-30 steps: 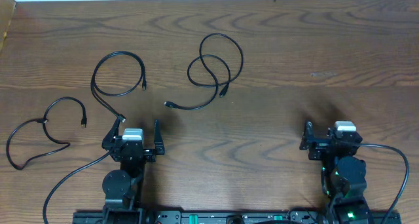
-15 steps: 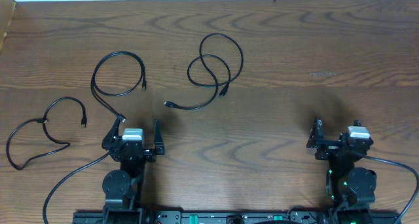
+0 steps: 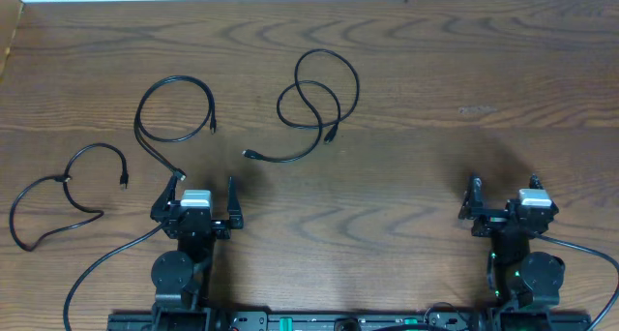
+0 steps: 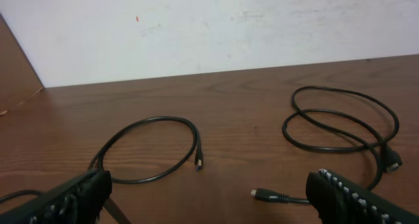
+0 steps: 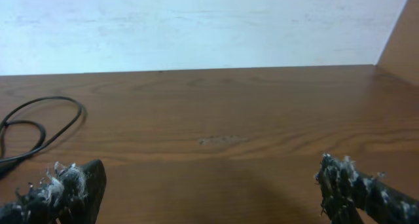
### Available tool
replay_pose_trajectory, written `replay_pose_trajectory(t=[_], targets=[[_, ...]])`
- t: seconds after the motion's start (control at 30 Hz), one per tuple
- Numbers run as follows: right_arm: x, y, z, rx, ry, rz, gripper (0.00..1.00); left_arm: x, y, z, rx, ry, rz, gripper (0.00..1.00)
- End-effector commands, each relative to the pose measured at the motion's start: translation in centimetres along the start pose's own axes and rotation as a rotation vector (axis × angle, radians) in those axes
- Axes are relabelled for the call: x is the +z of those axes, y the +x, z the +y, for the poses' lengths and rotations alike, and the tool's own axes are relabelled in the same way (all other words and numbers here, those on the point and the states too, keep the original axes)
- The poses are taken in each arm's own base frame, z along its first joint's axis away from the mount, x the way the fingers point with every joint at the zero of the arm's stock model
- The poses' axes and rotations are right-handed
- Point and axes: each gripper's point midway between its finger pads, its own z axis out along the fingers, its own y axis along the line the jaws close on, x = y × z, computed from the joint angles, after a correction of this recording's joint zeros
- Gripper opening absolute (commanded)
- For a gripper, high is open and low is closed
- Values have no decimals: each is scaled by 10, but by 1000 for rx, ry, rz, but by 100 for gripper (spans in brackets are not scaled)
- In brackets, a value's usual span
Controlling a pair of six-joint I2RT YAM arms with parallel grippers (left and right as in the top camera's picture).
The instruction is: Untangle cables
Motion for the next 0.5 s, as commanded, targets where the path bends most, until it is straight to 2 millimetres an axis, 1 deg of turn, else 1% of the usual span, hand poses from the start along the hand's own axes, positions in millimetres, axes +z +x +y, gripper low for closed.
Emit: replay_pose_trajectory(t=[0.0, 0.47], targets=[[0, 1, 1, -14, -11, 1, 99, 1, 17, 4, 8, -26, 55, 100], [0, 1, -3, 15, 0, 2, 99, 1, 17, 4, 8, -26, 55, 100]])
